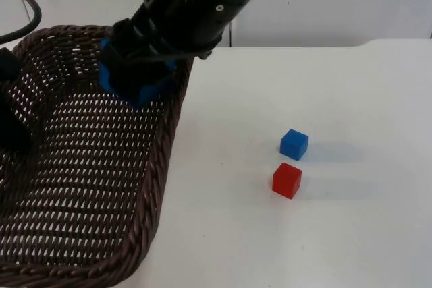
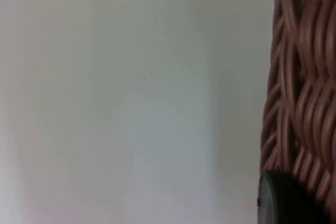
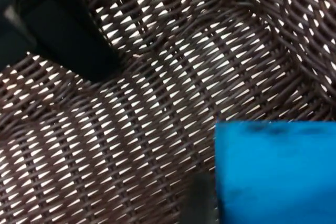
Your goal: Pick up the basket with the left hand and place the largest block into the basket with the right hand.
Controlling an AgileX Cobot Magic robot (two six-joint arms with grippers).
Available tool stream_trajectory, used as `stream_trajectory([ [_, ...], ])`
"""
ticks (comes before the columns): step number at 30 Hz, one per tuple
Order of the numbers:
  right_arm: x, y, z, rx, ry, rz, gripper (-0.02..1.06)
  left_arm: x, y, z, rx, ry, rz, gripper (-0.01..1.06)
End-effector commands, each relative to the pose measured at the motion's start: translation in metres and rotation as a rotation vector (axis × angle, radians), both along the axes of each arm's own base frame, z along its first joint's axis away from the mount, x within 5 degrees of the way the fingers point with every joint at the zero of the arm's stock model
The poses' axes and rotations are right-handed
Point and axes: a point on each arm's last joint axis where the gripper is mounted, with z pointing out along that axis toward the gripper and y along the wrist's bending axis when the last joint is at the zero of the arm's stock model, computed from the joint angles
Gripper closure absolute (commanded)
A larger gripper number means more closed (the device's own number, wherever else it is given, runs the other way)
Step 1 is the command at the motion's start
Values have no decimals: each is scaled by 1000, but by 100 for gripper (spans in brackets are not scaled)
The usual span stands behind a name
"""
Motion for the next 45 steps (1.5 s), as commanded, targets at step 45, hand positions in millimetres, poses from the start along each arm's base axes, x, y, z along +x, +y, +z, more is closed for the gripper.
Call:
stream_trajectory([
  [45,-108,-146,131,184,-293,-64,28,-2,-2,4,-21,-6,14,105],
])
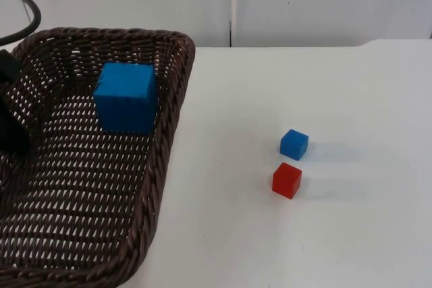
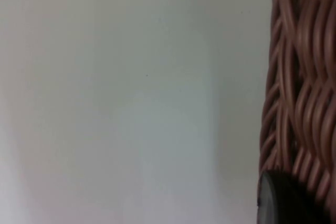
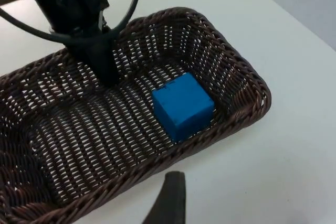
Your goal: Pick up the basket with the left hand and place the largest block into the basket with the right hand.
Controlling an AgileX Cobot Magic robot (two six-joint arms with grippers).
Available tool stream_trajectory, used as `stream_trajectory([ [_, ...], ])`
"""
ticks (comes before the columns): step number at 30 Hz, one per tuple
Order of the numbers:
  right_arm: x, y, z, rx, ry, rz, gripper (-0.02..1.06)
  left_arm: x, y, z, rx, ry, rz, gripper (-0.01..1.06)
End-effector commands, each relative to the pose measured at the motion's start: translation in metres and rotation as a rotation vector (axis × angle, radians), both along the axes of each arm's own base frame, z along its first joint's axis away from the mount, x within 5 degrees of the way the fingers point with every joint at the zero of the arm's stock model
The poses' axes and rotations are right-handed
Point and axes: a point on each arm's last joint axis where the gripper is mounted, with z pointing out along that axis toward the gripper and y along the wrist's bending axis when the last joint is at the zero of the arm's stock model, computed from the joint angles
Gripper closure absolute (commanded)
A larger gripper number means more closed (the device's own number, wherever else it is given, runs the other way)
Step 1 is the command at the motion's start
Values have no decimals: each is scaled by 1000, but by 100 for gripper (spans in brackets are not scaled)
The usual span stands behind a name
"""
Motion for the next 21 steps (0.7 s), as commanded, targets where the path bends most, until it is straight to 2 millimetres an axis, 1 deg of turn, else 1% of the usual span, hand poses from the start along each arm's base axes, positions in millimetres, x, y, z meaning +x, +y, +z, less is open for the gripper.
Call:
stream_trajectory([
  [1,0,-2,2,17,-12,-8,28,-1,-3,5,-29,-10,18,105],
  [12,0,-2,2,16,-10,-7,28,7,-2,6,-42,-64,87,105],
  [16,1,-1,3,29,-22,-10,28,14,-4,0,-58,-67,121,105],
  [20,1,-1,4,33,-33,-12,28,34,-18,-19,-51,-33,74,105],
  [21,1,-1,4,33,-33,-12,28,34,-18,-19,-51,-33,74,105],
])
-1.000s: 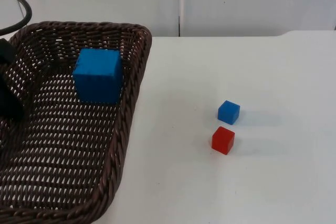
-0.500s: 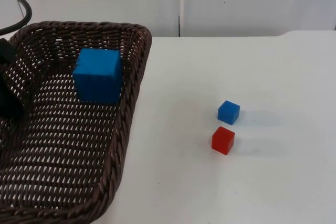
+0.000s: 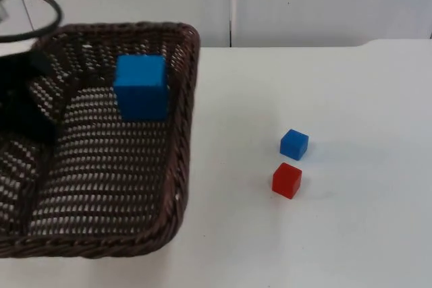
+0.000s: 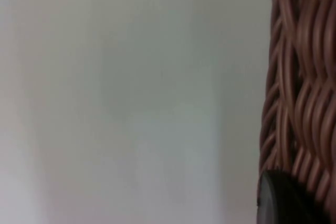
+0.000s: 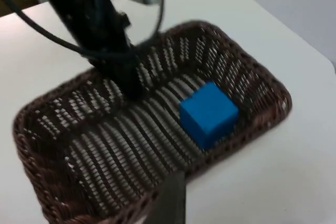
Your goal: Pick up the basket with the left hand and place the largest block into the basket with the right hand.
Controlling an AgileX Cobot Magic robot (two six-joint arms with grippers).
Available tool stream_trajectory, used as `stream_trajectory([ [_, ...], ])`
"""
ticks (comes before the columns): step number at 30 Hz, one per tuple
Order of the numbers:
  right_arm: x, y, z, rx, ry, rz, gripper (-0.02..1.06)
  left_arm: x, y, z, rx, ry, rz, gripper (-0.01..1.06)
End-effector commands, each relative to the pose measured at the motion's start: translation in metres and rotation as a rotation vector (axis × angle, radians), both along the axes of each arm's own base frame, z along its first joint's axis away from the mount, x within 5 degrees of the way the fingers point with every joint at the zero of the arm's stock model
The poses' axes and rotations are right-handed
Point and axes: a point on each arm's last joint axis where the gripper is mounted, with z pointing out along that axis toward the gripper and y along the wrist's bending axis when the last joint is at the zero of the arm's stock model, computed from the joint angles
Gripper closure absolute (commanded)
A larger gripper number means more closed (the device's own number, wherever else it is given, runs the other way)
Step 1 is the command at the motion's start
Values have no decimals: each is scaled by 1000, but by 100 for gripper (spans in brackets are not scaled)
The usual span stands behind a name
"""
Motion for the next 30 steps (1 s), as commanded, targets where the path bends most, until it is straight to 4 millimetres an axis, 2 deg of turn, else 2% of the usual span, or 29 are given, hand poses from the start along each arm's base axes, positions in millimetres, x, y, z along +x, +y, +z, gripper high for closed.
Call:
stream_trajectory([
  [1,0,-2,2,13,-13,-7,28,14,-10,-7,-31,7,7,105],
  [2,0,-2,2,13,-13,-7,28,17,-11,-9,-31,5,4,105],
  [6,0,-2,2,7,-13,-6,28,47,-14,-35,-36,43,1,105],
  [7,0,-2,2,7,-13,-6,28,47,-14,-35,-36,43,1,105],
  [12,0,-2,2,5,-19,-5,28,76,-20,-65,-55,66,-9,105],
  [17,1,-3,2,-12,-39,-5,28,95,-35,-77,-57,47,-56,105],
  [23,1,-3,1,-15,-36,-4,28,118,-41,-81,-54,6,-68,105],
  [30,1,-3,1,-15,-36,-4,28,123,-41,-81,-53,-8,-68,105],
])
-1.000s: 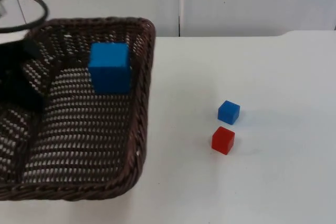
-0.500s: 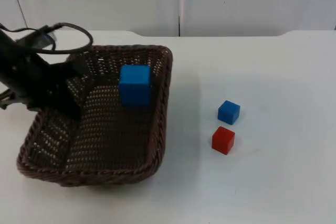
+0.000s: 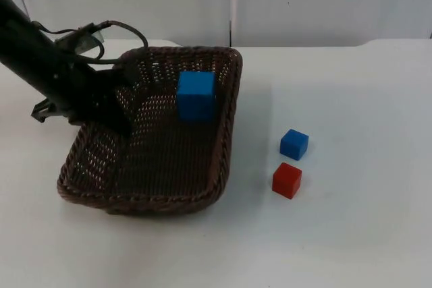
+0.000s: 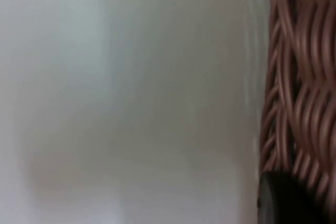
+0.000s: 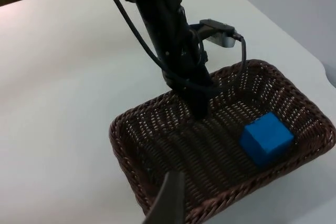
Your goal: Pick up the basket with the left hand and place the largest block into the basket with the right hand.
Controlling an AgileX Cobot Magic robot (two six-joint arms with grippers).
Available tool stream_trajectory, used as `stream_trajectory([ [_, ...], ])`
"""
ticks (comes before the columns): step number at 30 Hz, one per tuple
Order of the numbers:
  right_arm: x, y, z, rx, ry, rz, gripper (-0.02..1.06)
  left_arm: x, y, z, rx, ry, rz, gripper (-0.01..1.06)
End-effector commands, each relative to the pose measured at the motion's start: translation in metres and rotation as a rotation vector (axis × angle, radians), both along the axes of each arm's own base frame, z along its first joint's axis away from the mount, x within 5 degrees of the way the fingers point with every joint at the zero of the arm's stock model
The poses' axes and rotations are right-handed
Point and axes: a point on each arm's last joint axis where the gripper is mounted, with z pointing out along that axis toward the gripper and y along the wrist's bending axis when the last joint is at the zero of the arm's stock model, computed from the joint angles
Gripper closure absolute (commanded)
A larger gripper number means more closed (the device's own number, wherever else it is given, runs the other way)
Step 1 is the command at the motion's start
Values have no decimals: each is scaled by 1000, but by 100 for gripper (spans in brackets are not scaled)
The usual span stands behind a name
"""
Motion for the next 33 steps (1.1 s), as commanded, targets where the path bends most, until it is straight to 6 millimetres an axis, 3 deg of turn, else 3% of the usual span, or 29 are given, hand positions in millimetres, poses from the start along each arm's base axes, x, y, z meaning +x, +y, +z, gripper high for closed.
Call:
stream_trajectory([
  [1,0,-2,2,8,-12,-4,28,3,-3,5,-24,-16,12,102],
  [4,0,-2,2,8,-12,-4,28,3,-3,5,-24,-16,12,91],
  [7,0,-2,1,5,-9,-4,28,2,-4,6,-32,-4,3,53],
  [8,0,-2,1,5,-9,-4,28,2,-4,6,-32,-4,3,53],
  [11,0,-3,1,-5,-19,-4,28,-2,-6,6,-47,11,-47,12],
  [12,0,-3,1,-5,-19,-4,28,-2,-6,6,-47,11,-47,12],
  [13,0,-3,1,-8,-23,-4,28,-4,-7,8,-59,21,-67,0],
  [21,0,-3,1,-9,-24,-4,28,-6,-6,19,-35,8,-111,0],
  [27,0,-3,1,-14,-20,-3,28,-6,-4,40,-20,-43,-106,0],
  [33,0,-3,1,-13,-21,-3,28,-7,8,60,126,-69,-54,0],
])
